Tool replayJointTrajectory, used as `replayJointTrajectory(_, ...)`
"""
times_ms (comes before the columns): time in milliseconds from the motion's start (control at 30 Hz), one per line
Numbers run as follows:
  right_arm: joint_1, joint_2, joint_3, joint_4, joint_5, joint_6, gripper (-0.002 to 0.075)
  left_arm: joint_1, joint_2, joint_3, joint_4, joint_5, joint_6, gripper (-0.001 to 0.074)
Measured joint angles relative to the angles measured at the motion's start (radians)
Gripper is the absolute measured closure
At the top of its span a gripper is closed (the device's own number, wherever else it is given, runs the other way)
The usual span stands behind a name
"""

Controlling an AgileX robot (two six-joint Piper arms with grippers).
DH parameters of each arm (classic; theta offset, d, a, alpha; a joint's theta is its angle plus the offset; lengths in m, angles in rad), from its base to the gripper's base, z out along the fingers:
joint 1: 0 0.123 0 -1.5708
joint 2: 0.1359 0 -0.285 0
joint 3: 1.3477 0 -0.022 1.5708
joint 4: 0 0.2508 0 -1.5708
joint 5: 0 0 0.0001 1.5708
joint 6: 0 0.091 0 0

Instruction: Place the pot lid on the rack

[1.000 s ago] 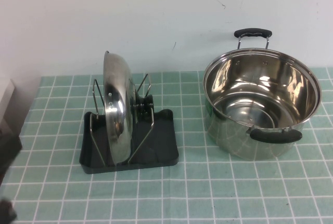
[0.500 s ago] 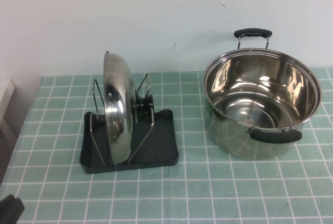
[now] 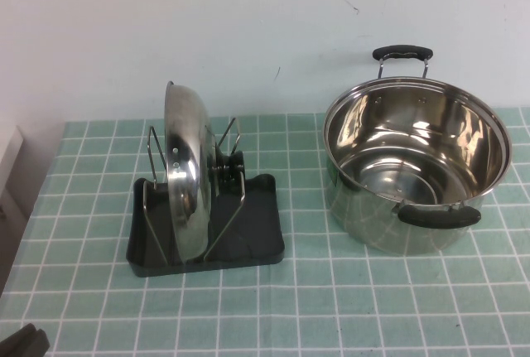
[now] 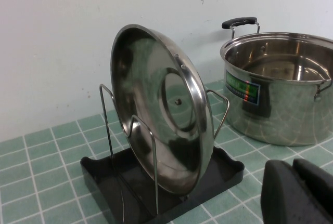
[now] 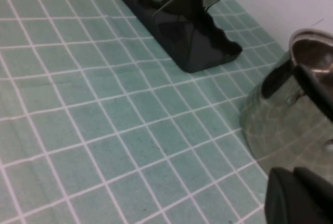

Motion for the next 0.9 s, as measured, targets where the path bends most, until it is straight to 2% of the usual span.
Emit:
replayJointTrajectory(800,0.0,0.0,0.005,0.041,0.015,0.002,0.0727,0.0,0.0,0.002,-0.002,0.002,0.0,0.0736)
replayJointTrajectory(900,0.0,0.0,0.005,0.041,0.015,0.002,0.0727,0.017,-0.004,0.019,0.045,-0.012,-0.021,0.0737)
